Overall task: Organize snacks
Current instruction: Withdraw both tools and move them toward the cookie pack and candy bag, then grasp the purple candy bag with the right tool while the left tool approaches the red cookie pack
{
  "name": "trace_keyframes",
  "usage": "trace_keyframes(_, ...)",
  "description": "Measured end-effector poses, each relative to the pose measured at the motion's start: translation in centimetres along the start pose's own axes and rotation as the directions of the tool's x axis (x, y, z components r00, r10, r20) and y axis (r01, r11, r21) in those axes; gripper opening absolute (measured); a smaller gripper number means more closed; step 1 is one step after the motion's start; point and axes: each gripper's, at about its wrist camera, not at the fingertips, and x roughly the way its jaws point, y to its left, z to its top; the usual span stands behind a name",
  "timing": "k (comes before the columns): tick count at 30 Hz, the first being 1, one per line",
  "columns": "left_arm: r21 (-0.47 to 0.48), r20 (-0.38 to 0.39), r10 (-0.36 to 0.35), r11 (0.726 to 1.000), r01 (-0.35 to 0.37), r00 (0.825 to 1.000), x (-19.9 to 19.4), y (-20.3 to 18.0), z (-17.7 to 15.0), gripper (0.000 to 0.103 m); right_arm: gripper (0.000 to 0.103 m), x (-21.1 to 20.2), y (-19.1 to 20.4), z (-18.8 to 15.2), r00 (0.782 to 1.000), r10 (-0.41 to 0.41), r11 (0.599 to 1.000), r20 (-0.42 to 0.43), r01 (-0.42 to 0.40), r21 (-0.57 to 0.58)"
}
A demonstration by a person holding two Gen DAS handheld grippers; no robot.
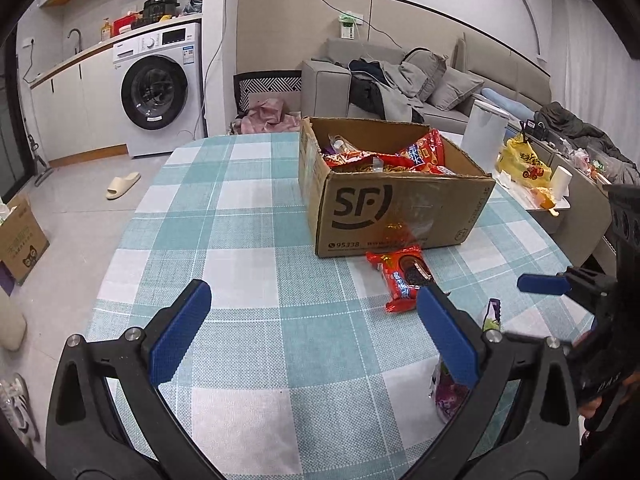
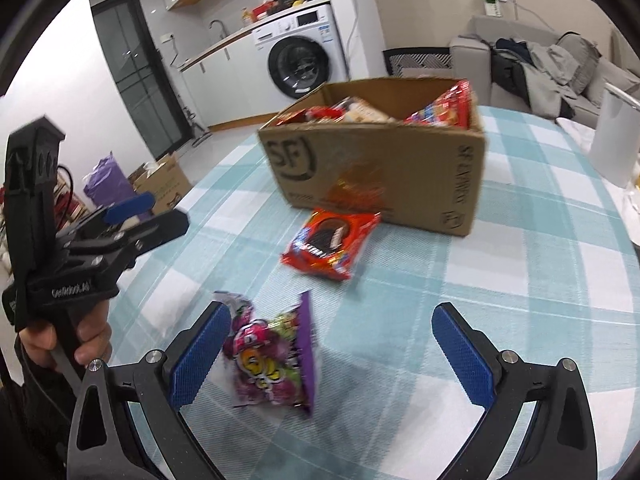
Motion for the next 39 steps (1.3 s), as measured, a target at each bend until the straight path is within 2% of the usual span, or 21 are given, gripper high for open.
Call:
trace_keyframes(5, 0.001, -0.009, 0.002, 1.000, -0.002, 1.000, 0.3, 0.2, 0.0, 0.102, 0.102, 1.8, 1.5, -0.7, 0.998, 0.023, 0.998, -0.059, -0.026, -0.053)
trace_keyframes(12, 0.005, -0.023, 0.002, 1.000, -0.002, 1.000, 1.2, 0.2, -0.3, 0.102, 0.101, 3.8, 1.9, -1.3, 0.992, 0.063, 0.997, -0.106, -0.068, -0.047)
trace_keyframes(16, 0.010, -0.040, 0.002, 1.000, -0.002, 0.999, 1.9, 0.0, -0.7, 0.102, 0.083, 4.6, 1.5, -1.3, 0.989, 0.076, 0.996, -0.123, -0.081, -0.035)
trace_keyframes(19, 0.016, -0.047, -0.001, 1.000, 0.001, 0.999, 2.2, -0.3, -0.8, 0.102, 0.081, 5.0, 1.2, -1.4, 0.987, 0.085, 0.995, -0.138, -0.090, -0.030)
trace_keyframes(24, 0.025, -0.055, -0.002, 1.000, 0.003, 0.999, 2.7, -0.7, -1.1, 0.102, 0.070, 5.0, 0.8, -1.4, 0.984, 0.119, 0.992, -0.131, -0.123, -0.028)
trace_keyframes(26, 0.026, -0.059, -0.004, 1.000, 0.005, 0.998, 2.8, -0.8, -1.2, 0.102, 0.057, 4.5, 0.4, -1.5, 0.985, 0.129, 0.991, -0.114, -0.131, -0.015)
trace_keyframes(27, 0.026, -0.062, -0.004, 1.000, 0.006, 0.998, 2.9, -0.8, -1.3, 0.102, 0.054, 4.4, 0.2, -1.5, 0.986, 0.131, 0.991, -0.105, -0.132, -0.004)
trace_keyframes(31, 0.033, -0.073, -0.005, 0.999, 0.008, 0.997, 3.4, -1.0, -1.5, 0.102, 0.049, 4.1, -1.0, -1.2, 0.990, 0.118, 0.993, -0.076, -0.115, 0.039)
trace_keyframes(39, 0.025, -0.099, -0.020, 0.999, 0.022, 0.995, 4.5, -1.3, -2.0, 0.102, 0.049, 2.5, -3.4, -0.4, 0.996, 0.084, 0.989, -0.003, -0.083, 0.120)
